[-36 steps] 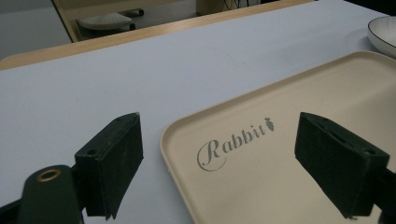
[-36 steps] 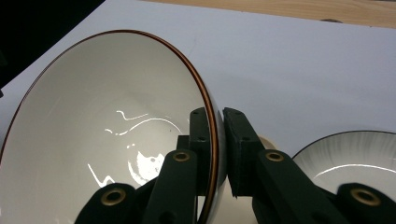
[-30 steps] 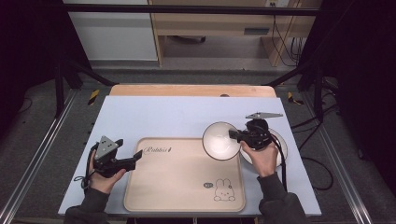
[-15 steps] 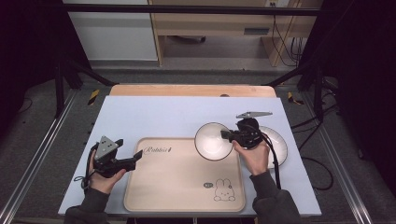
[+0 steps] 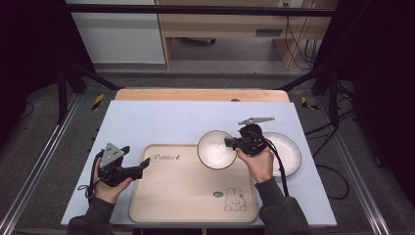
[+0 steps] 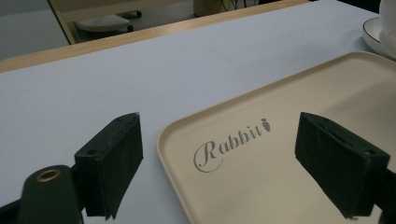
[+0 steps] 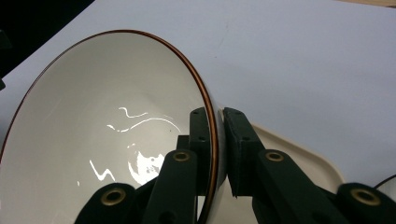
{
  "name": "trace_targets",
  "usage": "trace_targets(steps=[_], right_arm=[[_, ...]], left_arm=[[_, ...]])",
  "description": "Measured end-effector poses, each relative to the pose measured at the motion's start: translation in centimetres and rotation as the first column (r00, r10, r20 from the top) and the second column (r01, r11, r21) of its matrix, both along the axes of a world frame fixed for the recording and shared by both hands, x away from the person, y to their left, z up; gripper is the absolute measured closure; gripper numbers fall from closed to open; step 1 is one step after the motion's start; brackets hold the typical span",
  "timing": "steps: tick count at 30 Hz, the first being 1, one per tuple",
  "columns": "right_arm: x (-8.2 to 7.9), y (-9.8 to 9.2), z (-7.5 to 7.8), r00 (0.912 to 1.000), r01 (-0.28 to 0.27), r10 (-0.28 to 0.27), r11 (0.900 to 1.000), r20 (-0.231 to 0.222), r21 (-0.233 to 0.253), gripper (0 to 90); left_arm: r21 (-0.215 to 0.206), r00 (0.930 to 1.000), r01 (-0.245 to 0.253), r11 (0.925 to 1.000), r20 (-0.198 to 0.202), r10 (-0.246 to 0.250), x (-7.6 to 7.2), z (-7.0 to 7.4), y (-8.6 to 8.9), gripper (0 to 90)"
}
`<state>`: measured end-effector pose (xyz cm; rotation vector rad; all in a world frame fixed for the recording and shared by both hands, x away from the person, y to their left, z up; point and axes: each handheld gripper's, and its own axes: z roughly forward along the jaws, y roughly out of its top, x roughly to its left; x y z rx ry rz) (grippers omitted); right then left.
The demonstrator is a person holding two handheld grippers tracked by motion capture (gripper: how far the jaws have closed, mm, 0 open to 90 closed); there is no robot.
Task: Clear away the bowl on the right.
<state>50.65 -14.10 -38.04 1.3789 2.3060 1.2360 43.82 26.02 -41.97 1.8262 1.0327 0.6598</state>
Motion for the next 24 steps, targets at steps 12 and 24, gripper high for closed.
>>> trace_targets(steps=[12, 24], right_arm=[[0.5, 1.2, -0.9, 0.9996, -0.023, 0.023, 1.0, -0.018, -0.012, 82.3], [1.0, 2.4, -2.0, 0.9983, -0.039, 0.038, 0.999, -0.043, -0.024, 82.3]], left_arm=[[0.0, 1.0, 0.002, 1.0, 0.0, -0.002, 0.0, 0.0, 0.0, 14.7], [0.005, 1.0, 0.006, 1.0, 0.001, -0.006, 0.0, 0.1, 0.0, 14.6]])
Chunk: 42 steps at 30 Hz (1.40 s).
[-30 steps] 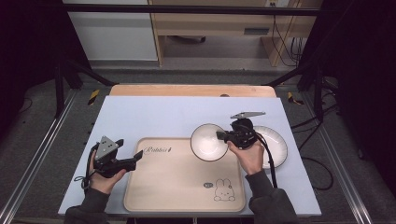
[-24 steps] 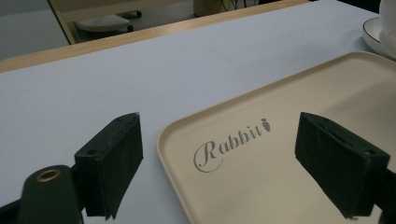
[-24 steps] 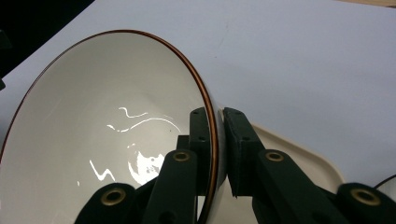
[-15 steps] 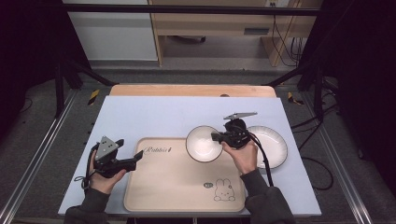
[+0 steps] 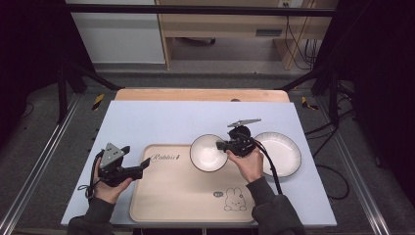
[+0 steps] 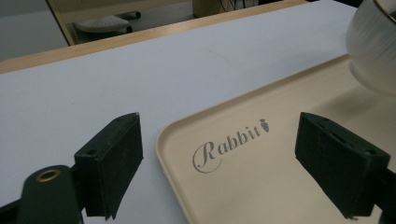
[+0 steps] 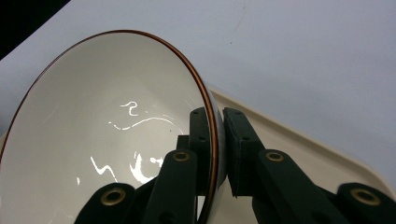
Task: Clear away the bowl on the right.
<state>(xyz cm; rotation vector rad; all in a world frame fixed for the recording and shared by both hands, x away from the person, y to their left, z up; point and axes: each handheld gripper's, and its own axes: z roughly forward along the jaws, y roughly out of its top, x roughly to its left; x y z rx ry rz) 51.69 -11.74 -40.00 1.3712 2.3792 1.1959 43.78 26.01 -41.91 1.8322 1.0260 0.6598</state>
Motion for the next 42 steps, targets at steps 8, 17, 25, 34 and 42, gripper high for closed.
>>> trace_targets(steps=[8, 17, 25, 34, 42], right_arm=[[0.5, 0.7, -1.0, 0.9999, -0.003, 0.003, 1.0, -0.012, -0.016, 82.3], [0.8, 1.5, -2.1, 0.9995, -0.012, 0.011, 0.999, -0.031, -0.029, 82.3], [1.1, 2.0, -3.0, 0.999, -0.005, 0.003, 0.999, -0.045, -0.033, 82.3], [1.2, 2.4, -3.7, 0.9981, -0.007, 0.004, 0.999, -0.061, -0.048, 82.2], [1.4, 2.6, -4.1, 0.9969, -0.005, 0.0, 0.998, -0.079, -0.059, 82.1]], left_arm=[[0.0, 1.0, 0.002, 1.0, 0.002, -0.002, 0.0, 0.0, 0.0, 14.7], [-0.002, 1.0, 0.003, 1.0, 0.002, -0.003, 0.0, 0.0, 0.0, 14.7], [-0.005, 1.0, 0.002, 1.0, 0.002, -0.002, 0.0, 0.0, -0.1, 14.7], [-0.004, 1.0, 0.002, 1.0, 0.0, -0.002, 0.0, -0.1, -0.1, 14.7], [-0.005, 1.0, 0.001, 1.0, 0.0, -0.001, 0.0, -0.1, -0.1, 14.8]])
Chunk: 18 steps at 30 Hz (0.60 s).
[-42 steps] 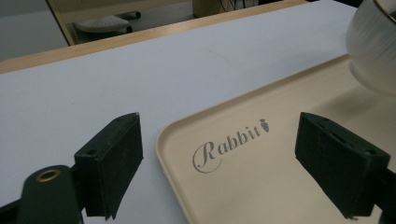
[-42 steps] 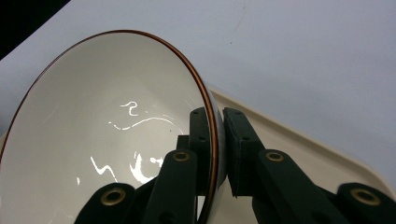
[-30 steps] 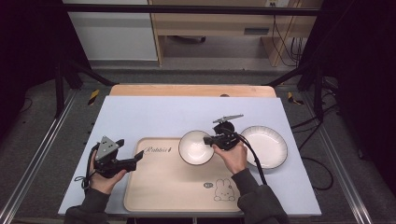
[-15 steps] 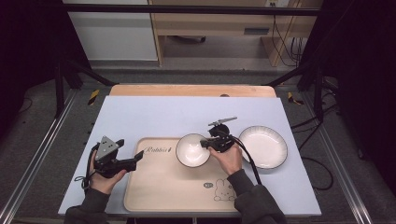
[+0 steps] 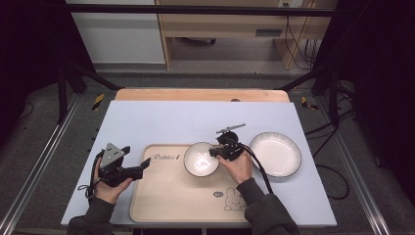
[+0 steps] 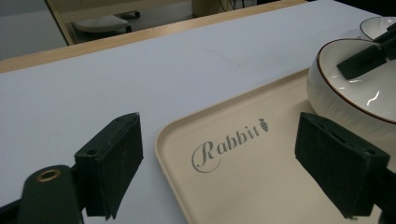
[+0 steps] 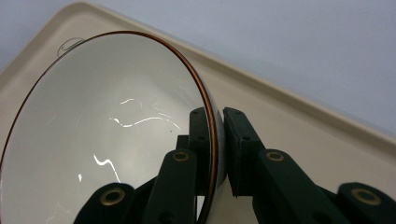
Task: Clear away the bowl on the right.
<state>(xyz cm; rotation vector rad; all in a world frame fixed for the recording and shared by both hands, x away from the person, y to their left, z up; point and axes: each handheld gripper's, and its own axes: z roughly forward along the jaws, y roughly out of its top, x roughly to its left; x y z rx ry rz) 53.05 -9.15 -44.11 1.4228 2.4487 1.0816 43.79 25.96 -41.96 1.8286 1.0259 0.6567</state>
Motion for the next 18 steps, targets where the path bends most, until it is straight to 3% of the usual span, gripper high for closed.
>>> trace_targets(steps=[2, 18], right_arm=[[-0.01, 0.1, 0.04, 0.9998, 0.015, -0.015, 1.0, -0.016, 0.006, 82.1], [0.31, 0.01, -0.53, 0.9999, 0.013, -0.013, 1.0, 0.002, -0.014, 82.3]], left_arm=[[0.001, 1.0, 0.0, 1.0, 0.001, 0.0, -0.01, -0.01, 0.0, 14.8], [0.001, 1.0, 0.0, 1.0, 0.001, 0.0, -0.01, 0.01, 0.0, 14.9]])
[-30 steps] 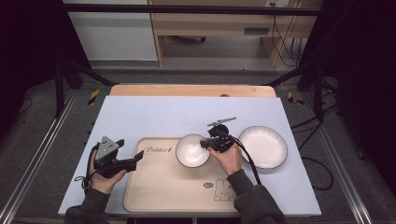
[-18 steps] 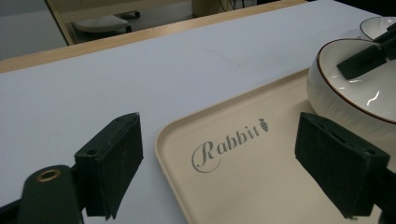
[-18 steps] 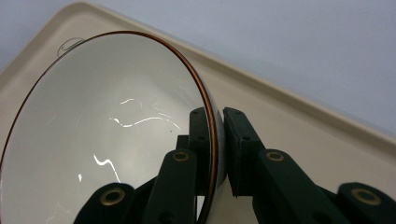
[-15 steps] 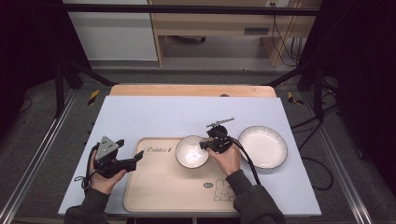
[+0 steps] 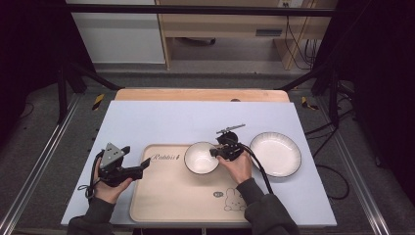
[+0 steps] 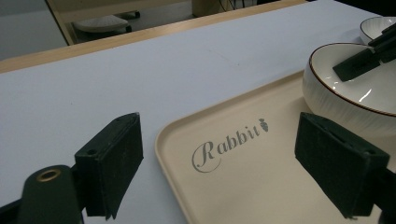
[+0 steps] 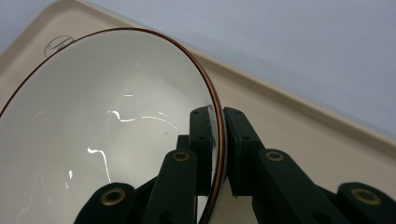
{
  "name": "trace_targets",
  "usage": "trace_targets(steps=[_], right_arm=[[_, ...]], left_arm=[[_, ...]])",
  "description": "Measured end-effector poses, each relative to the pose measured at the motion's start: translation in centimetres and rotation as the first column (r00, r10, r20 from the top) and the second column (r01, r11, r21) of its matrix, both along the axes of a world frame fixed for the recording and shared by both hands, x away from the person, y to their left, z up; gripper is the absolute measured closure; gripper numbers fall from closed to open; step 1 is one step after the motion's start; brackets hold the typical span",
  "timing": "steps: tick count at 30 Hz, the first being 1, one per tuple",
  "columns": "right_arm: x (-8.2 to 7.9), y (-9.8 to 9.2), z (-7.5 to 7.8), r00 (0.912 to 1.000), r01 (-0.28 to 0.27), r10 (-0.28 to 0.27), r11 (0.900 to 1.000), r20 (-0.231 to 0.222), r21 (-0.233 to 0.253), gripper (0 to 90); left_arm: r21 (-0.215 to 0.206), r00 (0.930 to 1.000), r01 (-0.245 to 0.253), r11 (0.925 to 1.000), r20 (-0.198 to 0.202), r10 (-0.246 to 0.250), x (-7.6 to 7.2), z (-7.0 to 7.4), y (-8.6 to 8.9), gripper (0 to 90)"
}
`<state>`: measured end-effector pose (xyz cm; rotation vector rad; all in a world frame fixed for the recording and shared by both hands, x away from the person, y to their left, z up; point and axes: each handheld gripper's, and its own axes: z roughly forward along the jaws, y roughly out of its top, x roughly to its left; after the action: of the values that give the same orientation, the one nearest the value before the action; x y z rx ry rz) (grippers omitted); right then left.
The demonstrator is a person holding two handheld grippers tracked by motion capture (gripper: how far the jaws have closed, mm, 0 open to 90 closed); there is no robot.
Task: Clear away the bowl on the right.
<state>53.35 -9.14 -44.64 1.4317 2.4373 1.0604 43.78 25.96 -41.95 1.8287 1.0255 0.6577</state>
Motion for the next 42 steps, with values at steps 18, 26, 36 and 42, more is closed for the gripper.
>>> trace_targets(steps=[18, 26, 36, 42], right_arm=[[-0.2, -0.1, 0.4, 0.9989, 0.001, 0.0, 1.0, 0.047, -0.015, 70.9], [-0.6, -0.3, 1.2, 0.988, 0.011, -0.009, 1.0, 0.154, -0.014, 46.5], [-1.6, -0.9, 2.9, 0.9664, 0.012, -0.023, 0.999, 0.256, 0.044, 23.1], [-2.6, -1.2, 3.9, 0.9462, 0.005, -0.022, 0.999, 0.323, 0.053, 18.0]], left_arm=[[-0.001, 1.0, 0.003, 1.0, 0.0, -0.003, 0.0, 0.0, 0.0, 14.8], [0.002, 1.0, 0.004, 1.0, 0.0, -0.004, -0.1, 0.1, 0.0, 14.8], [-0.001, 1.0, 0.003, 1.0, 0.002, -0.003, -0.1, 0.2, 0.1, 14.8], [-0.006, 1.0, 0.001, 1.0, 0.005, -0.001, -0.2, 0.2, 0.1, 14.8]])
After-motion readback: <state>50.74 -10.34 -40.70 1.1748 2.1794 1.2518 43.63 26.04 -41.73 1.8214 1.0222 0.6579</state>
